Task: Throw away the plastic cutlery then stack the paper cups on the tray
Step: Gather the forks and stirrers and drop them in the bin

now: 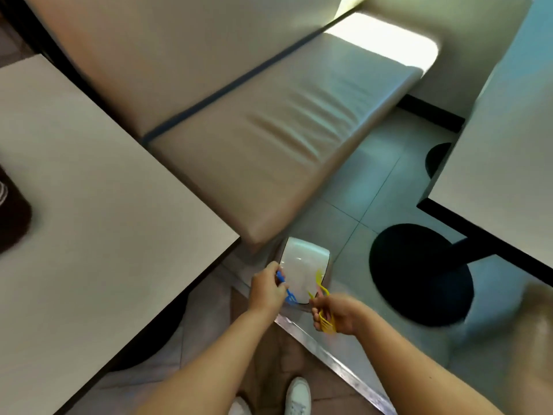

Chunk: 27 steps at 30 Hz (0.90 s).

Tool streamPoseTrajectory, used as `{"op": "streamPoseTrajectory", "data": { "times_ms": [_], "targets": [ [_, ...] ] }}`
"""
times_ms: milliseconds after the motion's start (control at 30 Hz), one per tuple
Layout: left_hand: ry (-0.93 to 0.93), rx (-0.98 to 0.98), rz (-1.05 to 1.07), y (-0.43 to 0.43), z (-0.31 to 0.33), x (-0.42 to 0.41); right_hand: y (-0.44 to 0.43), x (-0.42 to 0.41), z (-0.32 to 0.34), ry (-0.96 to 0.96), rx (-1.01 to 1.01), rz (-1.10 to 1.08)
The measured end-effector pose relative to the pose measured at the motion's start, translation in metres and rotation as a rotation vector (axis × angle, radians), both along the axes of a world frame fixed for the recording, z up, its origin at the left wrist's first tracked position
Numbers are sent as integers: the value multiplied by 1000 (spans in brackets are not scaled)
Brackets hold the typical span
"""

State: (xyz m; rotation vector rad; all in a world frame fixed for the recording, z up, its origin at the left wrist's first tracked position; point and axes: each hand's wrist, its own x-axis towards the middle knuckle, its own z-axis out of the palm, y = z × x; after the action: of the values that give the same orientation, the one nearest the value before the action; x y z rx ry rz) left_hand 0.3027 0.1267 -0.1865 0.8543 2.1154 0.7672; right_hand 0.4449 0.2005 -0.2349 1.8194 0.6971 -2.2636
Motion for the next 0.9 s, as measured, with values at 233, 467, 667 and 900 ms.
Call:
{"op": "streamPoseTrajectory", "data": {
  "times_ms": [233,467,667,900],
  "targets": [
    [21,-99,29,30,-87,0,12,-14,-85,-34,-127,-119],
    [81,-179,-41,49,-147,-6,32,-27,-137,-86,-169,-285],
    [19,-242,-3,66,-181,-7,47,-40,-164,-109,-194,-416],
    [-93,-277,-75,79,-194,-7,69,-59,-162,-86,-103,-544]
  ]
}}
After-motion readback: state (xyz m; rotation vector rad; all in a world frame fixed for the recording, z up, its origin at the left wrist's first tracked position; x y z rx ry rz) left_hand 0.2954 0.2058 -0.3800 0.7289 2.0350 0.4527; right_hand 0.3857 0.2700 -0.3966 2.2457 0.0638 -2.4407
